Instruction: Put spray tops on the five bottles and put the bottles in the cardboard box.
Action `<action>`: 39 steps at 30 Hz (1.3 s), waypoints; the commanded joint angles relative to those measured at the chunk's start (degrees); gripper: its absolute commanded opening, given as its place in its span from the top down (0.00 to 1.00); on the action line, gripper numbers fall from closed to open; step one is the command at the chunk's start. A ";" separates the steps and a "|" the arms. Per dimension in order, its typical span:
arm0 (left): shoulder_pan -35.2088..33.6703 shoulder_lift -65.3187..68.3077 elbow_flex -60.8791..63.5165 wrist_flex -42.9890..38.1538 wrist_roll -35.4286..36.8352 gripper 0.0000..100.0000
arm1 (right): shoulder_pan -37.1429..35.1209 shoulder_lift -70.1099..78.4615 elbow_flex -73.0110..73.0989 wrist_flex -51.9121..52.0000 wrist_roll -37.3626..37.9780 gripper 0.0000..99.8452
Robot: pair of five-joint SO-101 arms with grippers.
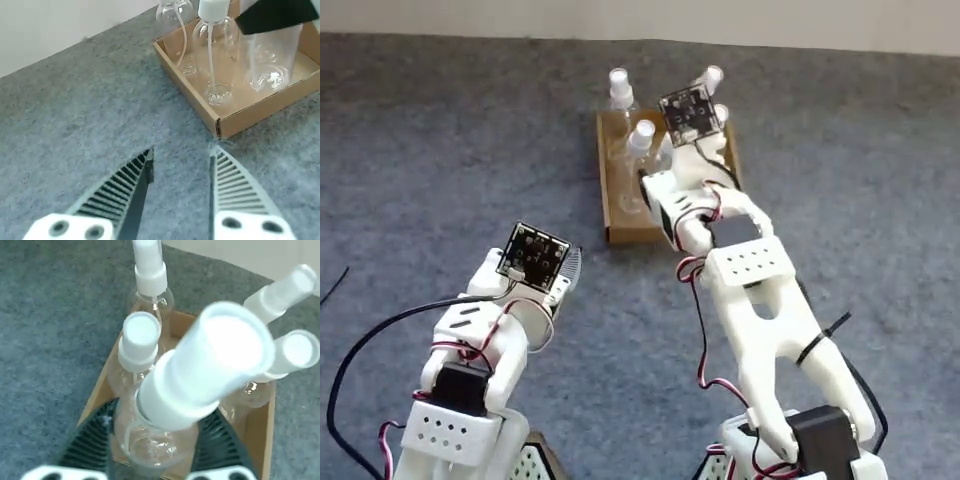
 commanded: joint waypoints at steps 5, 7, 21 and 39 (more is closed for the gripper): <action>-0.57 -0.75 -0.40 -2.02 -0.53 0.84 | 0.84 -0.40 1.10 -3.03 0.26 1.00; -0.57 -0.75 -0.40 -2.02 -0.53 0.84 | 0.84 -0.31 1.19 -4.44 0.26 1.00; -0.57 -0.75 -0.31 -2.02 -0.53 0.84 | 0.84 4.79 0.92 -5.67 0.18 1.00; -0.57 -0.75 -0.31 -2.02 -0.53 0.84 | 0.84 9.27 1.10 -7.69 0.44 0.99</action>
